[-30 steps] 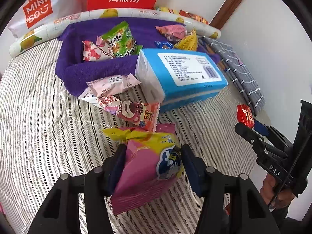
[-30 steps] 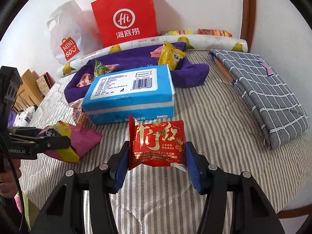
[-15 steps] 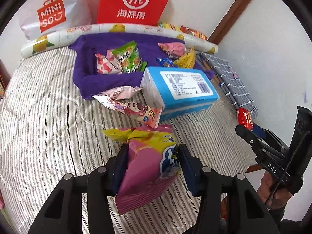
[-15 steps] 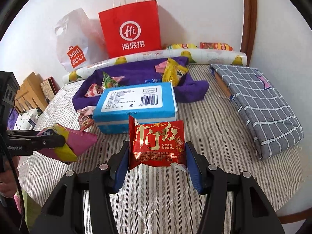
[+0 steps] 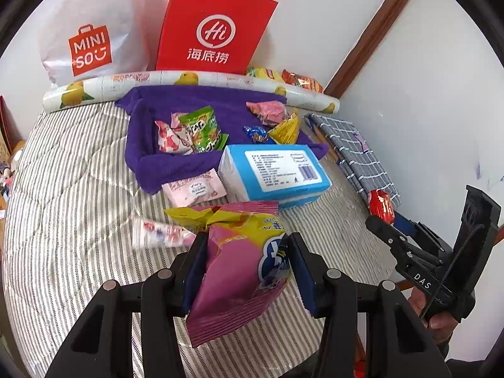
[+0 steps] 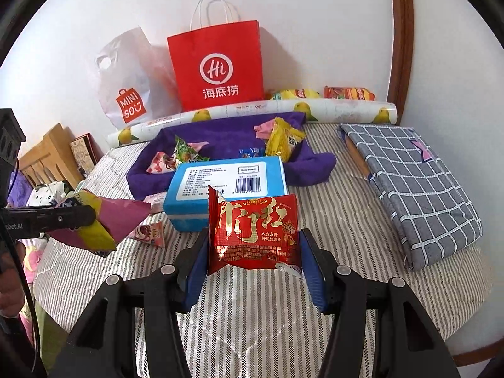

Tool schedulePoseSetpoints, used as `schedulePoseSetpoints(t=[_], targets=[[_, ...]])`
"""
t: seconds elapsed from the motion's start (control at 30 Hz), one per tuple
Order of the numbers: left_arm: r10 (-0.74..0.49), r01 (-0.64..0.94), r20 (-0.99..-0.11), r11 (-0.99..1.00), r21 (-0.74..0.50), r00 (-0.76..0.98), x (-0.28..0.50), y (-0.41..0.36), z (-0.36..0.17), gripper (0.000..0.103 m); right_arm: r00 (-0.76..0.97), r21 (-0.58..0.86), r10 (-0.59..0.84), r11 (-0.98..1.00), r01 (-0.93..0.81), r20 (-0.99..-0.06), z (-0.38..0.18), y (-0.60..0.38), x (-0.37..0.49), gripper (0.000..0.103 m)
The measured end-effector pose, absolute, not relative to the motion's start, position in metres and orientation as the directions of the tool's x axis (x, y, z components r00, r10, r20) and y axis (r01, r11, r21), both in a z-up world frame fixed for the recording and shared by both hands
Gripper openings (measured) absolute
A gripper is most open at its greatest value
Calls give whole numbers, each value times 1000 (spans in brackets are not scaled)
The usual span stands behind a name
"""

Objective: Organize snacks
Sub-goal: 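Lift both held snacks over the tissue box toward the purple towel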

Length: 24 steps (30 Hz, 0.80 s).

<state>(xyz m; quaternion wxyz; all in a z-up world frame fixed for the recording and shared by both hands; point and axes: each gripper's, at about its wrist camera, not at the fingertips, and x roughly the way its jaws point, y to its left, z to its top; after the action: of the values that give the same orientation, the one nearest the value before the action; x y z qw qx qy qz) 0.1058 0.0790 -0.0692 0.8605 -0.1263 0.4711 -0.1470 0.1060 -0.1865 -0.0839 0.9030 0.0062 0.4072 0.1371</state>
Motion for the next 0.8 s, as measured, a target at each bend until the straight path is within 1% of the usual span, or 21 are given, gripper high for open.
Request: schedulePoseSetpoints(t=[0.4,0.8], targets=[[-386,142,-726,916,-376,568,112,80,-44,49,655,105,255,960,-260,-711,-65,-180,115,54],[-388,147,-705,914,-379,594,137,82,-29,49,670,93,273,952,-291,-690,-51,-168,142,54]])
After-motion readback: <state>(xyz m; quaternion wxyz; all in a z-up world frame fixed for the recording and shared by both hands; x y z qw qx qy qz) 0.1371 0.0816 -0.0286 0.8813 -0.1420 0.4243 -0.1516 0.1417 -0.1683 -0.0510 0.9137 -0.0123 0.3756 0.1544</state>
